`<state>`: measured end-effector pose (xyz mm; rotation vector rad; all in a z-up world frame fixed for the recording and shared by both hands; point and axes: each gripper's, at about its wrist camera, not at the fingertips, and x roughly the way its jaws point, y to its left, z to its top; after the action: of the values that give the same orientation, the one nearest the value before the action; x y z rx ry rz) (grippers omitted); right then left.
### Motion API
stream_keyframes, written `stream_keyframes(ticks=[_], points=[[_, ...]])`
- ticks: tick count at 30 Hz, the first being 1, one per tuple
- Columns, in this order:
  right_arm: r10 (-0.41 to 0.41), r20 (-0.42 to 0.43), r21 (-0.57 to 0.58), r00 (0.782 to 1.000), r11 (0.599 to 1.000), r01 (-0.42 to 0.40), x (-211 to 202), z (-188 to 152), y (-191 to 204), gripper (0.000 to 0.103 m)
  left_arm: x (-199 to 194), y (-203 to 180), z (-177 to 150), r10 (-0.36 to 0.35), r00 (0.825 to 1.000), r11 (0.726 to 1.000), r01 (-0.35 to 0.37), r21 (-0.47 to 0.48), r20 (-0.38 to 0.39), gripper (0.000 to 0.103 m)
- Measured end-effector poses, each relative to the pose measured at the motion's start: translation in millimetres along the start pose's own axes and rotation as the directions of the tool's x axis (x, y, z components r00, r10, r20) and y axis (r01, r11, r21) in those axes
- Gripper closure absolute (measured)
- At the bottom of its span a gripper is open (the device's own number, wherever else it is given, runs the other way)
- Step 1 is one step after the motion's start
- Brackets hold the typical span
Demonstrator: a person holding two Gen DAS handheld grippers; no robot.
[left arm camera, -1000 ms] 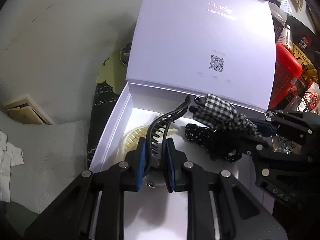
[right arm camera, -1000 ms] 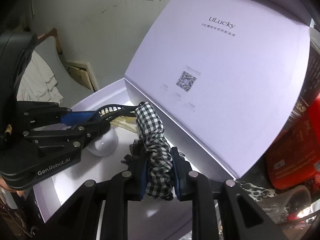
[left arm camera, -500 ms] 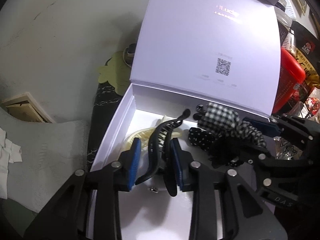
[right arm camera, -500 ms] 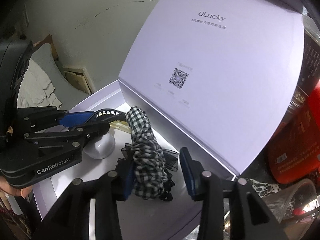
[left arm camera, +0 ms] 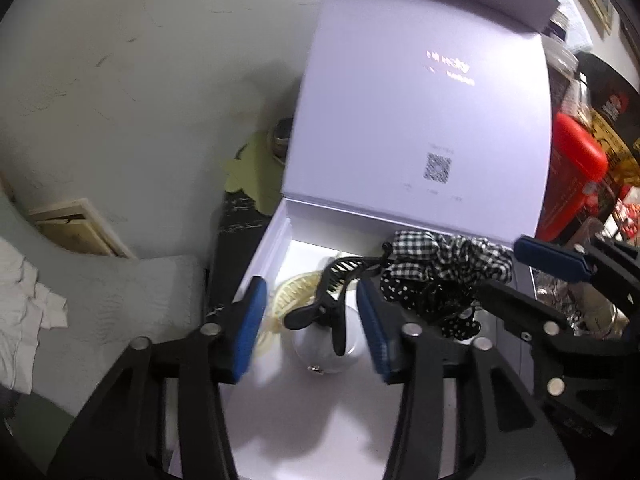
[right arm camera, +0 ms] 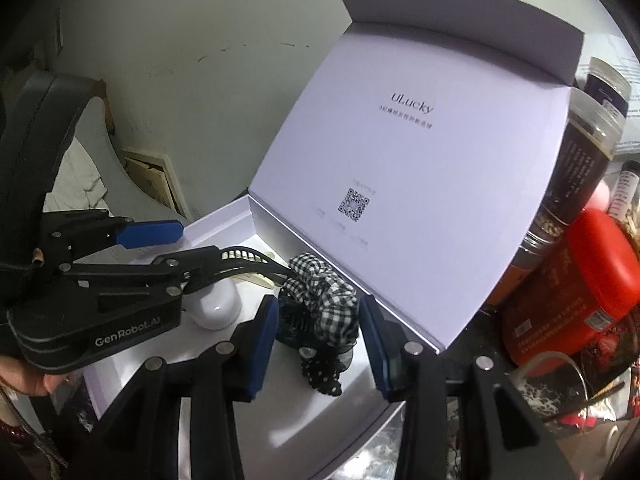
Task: Organize objects
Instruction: 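Open the right tool to drop the scrunchie while the left tool releases the curved clip, then withdraw both tools up out of the box back over the table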
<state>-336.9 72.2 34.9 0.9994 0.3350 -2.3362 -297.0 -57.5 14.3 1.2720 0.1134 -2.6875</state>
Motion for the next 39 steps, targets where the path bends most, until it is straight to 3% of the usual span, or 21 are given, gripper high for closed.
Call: stream_keyframes(ticks=[11,15,20,28,39], points=[[-0.050,0.043,0.024,0.998,0.999,0.049,-40.7,7.9,-6.7,0.050,-40.9,11.4,18.3,0.032,0.998,0.999,-0.034,0.025,0.056,0.048],[-0.063,0.079,0.035,0.995,0.998,0.061,-64.4,8.5,-4.1,0.045,-62.5,15.5,19.9,0.042,0.994,0.999,-0.043,0.007,0.100,0.036],[-0.077,0.122,0.031,0.990,0.997,0.074,-96.7,6.6,0.1,0.041,-98.9,12.5,19.8,0.058,0.986,0.998,-0.058,-0.005,0.156,0.030],[-0.092,0.161,0.011,0.983,0.996,0.091,-141.7,-1.5,11.5,0.033,-139.4,1.2,4.8,0.035,0.978,0.999,-0.037,0.004,0.204,0.021],[-0.111,0.160,0.018,0.981,0.994,0.110,-171.5,-32.6,19.8,0.030,-165.3,-15.0,-22.6,0.055,0.980,0.998,-0.058,0.011,0.190,0.020]])
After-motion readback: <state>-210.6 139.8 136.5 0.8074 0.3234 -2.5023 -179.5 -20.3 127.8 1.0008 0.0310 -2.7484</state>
